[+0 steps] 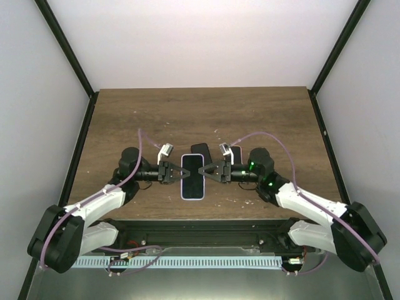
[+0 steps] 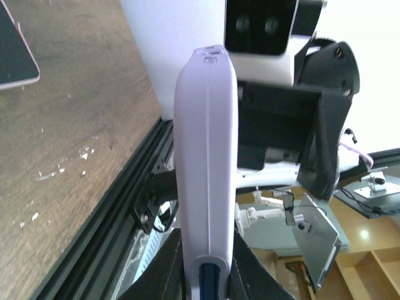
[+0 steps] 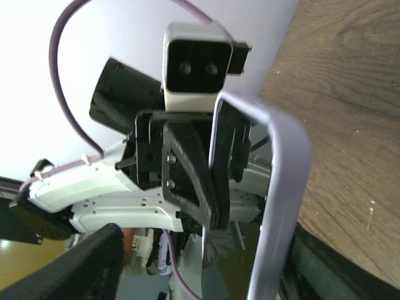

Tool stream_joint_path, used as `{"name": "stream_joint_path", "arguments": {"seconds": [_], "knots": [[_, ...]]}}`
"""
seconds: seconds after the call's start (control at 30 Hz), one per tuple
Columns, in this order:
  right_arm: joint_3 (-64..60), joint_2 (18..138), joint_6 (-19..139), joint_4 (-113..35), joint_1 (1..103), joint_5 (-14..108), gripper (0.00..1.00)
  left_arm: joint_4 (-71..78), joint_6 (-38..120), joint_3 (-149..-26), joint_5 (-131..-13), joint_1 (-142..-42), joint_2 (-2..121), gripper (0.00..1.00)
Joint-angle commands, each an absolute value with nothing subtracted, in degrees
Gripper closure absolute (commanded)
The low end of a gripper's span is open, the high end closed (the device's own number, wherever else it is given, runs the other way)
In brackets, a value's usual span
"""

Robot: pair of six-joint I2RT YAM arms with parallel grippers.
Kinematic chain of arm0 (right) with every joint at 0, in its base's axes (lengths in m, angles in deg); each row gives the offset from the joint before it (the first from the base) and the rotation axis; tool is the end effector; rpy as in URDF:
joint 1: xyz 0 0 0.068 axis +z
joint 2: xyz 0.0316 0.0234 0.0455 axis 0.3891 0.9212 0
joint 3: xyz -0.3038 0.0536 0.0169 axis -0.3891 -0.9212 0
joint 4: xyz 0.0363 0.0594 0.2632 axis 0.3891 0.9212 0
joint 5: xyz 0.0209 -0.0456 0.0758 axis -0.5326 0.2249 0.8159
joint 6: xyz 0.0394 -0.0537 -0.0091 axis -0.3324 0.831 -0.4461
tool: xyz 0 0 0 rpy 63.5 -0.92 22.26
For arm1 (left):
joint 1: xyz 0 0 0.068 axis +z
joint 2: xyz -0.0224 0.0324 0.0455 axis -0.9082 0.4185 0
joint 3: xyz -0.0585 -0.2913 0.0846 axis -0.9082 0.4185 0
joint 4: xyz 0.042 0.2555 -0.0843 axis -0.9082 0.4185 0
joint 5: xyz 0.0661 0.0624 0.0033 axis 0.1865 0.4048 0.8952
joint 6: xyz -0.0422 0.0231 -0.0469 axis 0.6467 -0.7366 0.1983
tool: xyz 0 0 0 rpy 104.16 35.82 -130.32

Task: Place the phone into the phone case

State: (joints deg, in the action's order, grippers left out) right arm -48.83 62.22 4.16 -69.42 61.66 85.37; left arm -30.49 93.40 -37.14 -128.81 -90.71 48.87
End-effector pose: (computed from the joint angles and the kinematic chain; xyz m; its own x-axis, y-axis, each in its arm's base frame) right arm 0.1688 0.1849 0.2710 -0.9204 0.0540 -0.3873 -0.3805 0.1053 0.9188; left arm 0.1746 -0.1370 0.2407 -0.9457 0.0327 -0.3234 0.3247 0.0481 -0.9446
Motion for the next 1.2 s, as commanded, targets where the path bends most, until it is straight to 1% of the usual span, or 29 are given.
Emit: {"name": "stream_joint_path", "arguments": {"seconds": [0.0, 0.07, 0.23, 0.33, 0.57, 0.6, 0.67, 0.73, 0.83, 0.97, 1.1, 1.17], "knots": [[-51.89, 57.72, 5.23, -64.43, 62.09, 86.11, 0.21, -31.6, 91.42, -42.06, -125.61, -90.75, 48.41, 0.93], [-53.06, 56.43, 5.13, -62.59, 62.36, 85.48, 0.18, -32.1, 91.69, -42.97, -124.44, -90.77, 48.73, 0.93], [-54.56, 55.55, 3.79, -64.2, 64.0, 84.9, 0.18, -33.6, 92.3, -44.31, -123.3, -90.75, 49.2, 0.94], [-54.41, 56.87, 2.85, -67.66, 64.99, 86.42, 0.24, -33.42, 92.03, -44.63, -122.81, -90.75, 49.46, 0.94], [-56.82, 56.74, -0.55, -74.8, 65.39, 84.86, 0.51, -32.35, 90.85, -44.47, -122.3, -90.73, 50.41, 0.94], [-56.81, 56.73, -0.7, -74.93, 65.41, 84.86, 0.57, -31.86, 90.41, -44.41, -122.21, -90.75, 50.6, 0.95], [-56.89, 56.5, -0.98, -74.34, 65.38, 84.54, 0.73, -29.47, 88.45, -44.8, -121.92, -90.75, 50.88, 0.95], [-57.18, 56.11, -1.76, -73.89, 65.36, 83.82, 0.86, -24.33, 84.67, -45.96, -121.24, -90.75, 51.08, 0.96], [-57.41, 55.73, -2.83, -72.38, 65.35, 82.57, 0.98, -16.38, 78.16, -48.24, -119.63, -90.75, 51.22, 0.97], [-57.59, 55.65, -3.21, -70.96, 65.35, 81.08, 0.99, -10.19, 74.23, -49.99, -118.42, -90.75, 51.76, 0.98], [-57.53, 55.84, -2.64, -70.99, 65.35, 80.98, 0.99, -11.87, 75.82, -49.58, -119.59, -90.75, 52.21, 0.98], [-57.13, 55.85, -1.58, -69.83, 65.35, 80.84, 0.98, -13.1, 77.16, -49.27, -120.4, -90.79, 52.16, 0.97]]}}
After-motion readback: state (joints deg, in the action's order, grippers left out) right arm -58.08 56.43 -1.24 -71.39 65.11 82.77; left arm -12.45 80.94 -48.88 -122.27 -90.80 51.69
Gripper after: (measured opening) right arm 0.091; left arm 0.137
